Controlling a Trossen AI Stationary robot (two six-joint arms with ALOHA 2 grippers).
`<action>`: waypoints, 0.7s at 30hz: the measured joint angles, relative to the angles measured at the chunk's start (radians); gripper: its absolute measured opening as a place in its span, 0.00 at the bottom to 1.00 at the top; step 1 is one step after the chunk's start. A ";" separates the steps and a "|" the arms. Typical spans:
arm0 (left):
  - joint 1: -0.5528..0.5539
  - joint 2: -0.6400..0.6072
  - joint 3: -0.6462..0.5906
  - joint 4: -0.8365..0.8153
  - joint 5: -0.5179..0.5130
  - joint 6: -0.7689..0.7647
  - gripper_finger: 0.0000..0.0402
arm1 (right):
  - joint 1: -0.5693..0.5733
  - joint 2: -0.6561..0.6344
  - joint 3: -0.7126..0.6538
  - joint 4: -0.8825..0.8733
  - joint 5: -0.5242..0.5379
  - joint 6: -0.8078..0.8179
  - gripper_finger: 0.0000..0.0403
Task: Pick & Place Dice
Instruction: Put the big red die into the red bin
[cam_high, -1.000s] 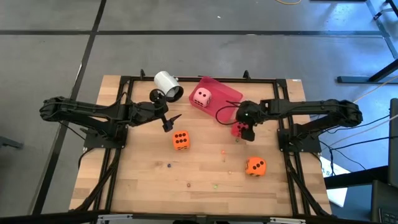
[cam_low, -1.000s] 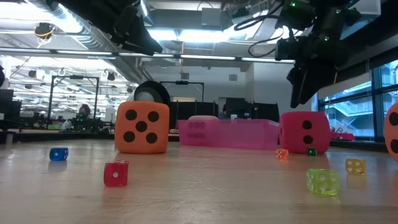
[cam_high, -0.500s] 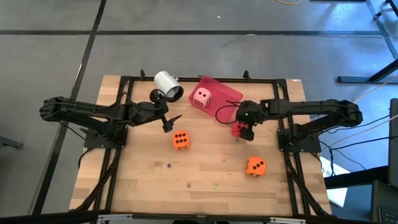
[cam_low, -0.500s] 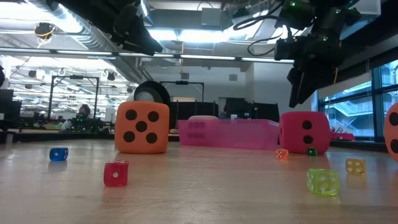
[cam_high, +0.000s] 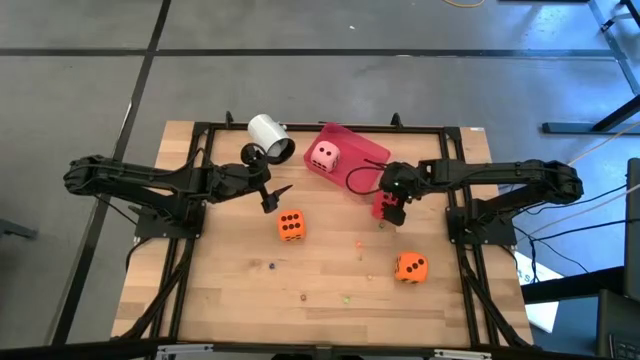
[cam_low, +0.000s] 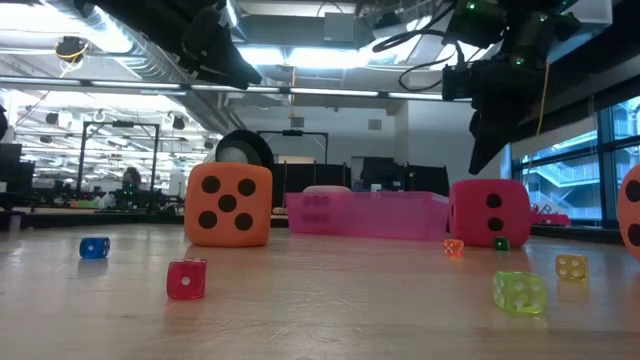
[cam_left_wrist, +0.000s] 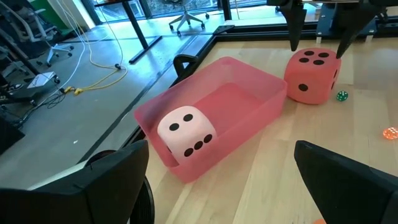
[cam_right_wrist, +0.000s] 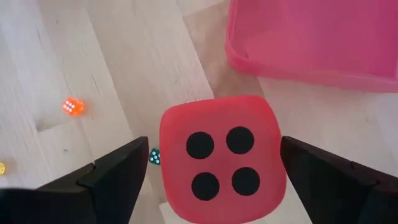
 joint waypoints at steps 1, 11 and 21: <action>0.000 0.000 0.000 0.000 0.000 0.000 1.00 | 0.000 0.000 0.001 -0.011 0.001 0.000 0.90; 0.000 0.000 0.000 0.000 0.000 0.000 1.00 | 0.000 0.008 0.001 -0.092 0.079 -0.016 0.90; 0.000 0.000 0.000 0.000 0.000 0.000 1.00 | 0.000 0.008 0.001 -0.087 0.030 -0.019 0.98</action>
